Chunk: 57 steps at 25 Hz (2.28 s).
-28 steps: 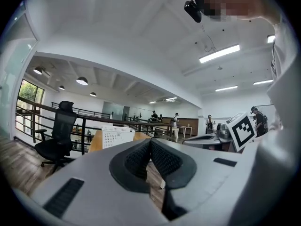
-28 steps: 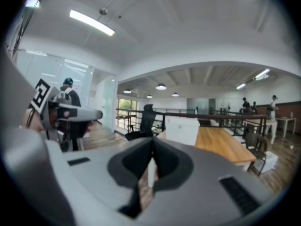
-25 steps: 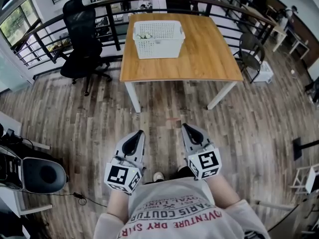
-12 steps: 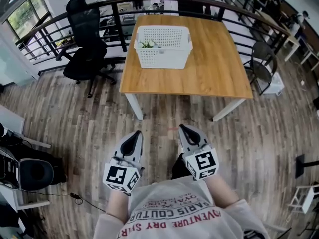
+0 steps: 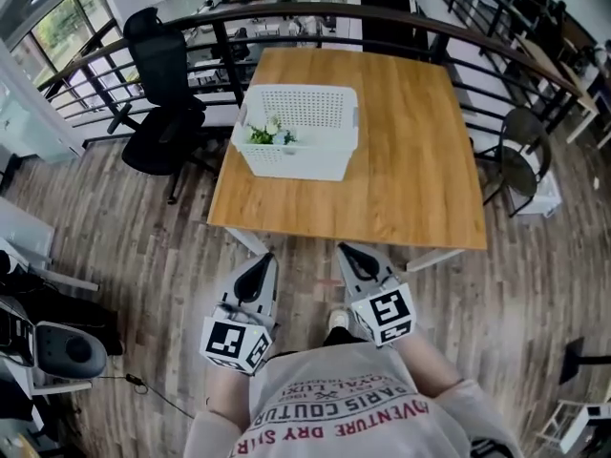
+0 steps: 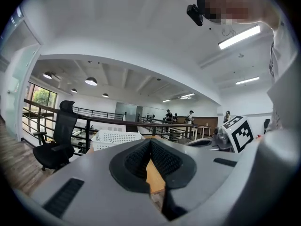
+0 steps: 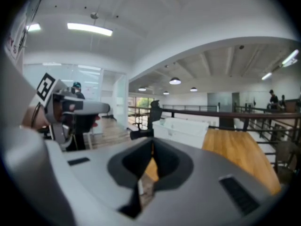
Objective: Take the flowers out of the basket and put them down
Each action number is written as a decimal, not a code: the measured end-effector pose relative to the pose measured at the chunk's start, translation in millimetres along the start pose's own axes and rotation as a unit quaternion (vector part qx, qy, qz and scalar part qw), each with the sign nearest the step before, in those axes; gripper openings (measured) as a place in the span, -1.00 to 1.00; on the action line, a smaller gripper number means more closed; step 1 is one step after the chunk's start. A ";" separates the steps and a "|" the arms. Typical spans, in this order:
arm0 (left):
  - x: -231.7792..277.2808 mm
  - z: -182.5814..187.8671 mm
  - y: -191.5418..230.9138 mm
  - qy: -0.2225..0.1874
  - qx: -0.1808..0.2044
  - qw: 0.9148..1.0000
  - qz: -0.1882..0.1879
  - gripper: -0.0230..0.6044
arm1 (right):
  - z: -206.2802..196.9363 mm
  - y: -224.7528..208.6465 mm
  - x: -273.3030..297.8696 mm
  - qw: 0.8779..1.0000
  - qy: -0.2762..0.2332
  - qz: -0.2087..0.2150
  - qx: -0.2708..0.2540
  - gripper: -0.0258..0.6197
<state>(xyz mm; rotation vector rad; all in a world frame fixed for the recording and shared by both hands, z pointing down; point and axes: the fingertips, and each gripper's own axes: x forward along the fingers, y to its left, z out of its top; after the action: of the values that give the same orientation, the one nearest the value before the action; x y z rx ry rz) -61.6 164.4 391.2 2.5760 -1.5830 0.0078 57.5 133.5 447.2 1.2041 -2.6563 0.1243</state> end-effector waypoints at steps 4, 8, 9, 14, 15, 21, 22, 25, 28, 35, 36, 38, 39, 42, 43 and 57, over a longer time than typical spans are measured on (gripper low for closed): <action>48.4 2.0 5.5 0.007 -0.010 1.000 0.022 -0.85 | 2.2 -49.5 23.5 1.000 0.008 0.013 0.008 -0.83; 74.5 -6.1 26.5 0.026 -0.016 0.999 0.035 -0.85 | 2.8 -70.4 48.2 1.000 0.020 0.020 0.011 -0.83; 80.9 -5.7 35.0 0.026 -0.020 0.999 0.039 -0.85 | 3.7 -74.1 56.1 0.999 0.023 0.020 0.012 -0.83; 113.7 -9.5 82.2 0.021 -0.031 0.999 0.037 -0.85 | 6.0 -87.5 108.5 1.000 0.020 0.015 0.012 -0.83; 121.1 -10.5 94.2 0.020 -0.032 0.999 0.035 -0.85 | 8.3 -89.4 120.2 1.000 0.023 0.011 0.010 -0.83; 190.9 35.1 175.4 -0.002 -0.014 1.000 0.005 -0.85 | 50.2 -112.8 208.8 1.000 0.026 -0.011 0.001 -0.83; 202.5 40.7 189.7 -0.002 -0.007 1.000 0.001 -0.85 | 57.4 -116.8 224.5 1.000 0.026 -0.016 0.001 -0.83; 229.5 49.9 228.5 0.001 -0.003 1.000 -0.017 -0.85 | 79.3 -125.8 265.3 0.999 0.020 -0.030 -0.001 -0.83; 248.3 54.6 254.2 0.005 0.005 0.999 -0.037 -0.85 | 94.5 -137.2 294.8 0.999 0.012 -0.037 0.004 -0.83; 271.8 49.3 280.4 0.016 0.013 0.998 -0.056 -0.85 | 89.4 -159.7 334.1 0.998 0.050 -0.006 0.025 -0.83; 274.7 47.7 284.2 0.017 0.006 0.998 -0.054 -0.85 | 85.9 -161.3 339.7 0.998 0.063 0.006 0.018 -0.83; 280.6 44.1 290.4 0.020 -0.004 0.999 -0.047 -0.85 | 77.1 -163.7 351.3 0.995 0.090 0.032 0.001 -0.83; 283.4 41.8 292.1 0.022 -0.006 0.999 -0.044 -0.85 | 70.9 -164.2 356.6 0.993 0.106 0.047 -0.012 -0.83; 291.2 33.9 296.2 0.033 0.000 0.999 -0.030 -0.85 | 42.0 -157.2 370.9 0.976 0.176 0.119 -0.052 -0.82; 294.4 31.5 298.1 0.037 0.004 0.999 -0.024 -0.85 | 30.7 -153.4 375.5 0.966 0.201 0.147 -0.061 -0.63; 306.7 5.2 337.1 0.069 -0.062 0.994 0.063 -0.85 | -31.5 -134.9 421.5 0.876 0.333 0.317 -0.143 0.54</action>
<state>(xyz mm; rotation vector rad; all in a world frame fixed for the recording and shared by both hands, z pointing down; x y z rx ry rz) -222.6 -259.3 439.2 2.3248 -1.6374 0.0938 -105.3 -258.8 575.0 0.1066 -2.2103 0.1976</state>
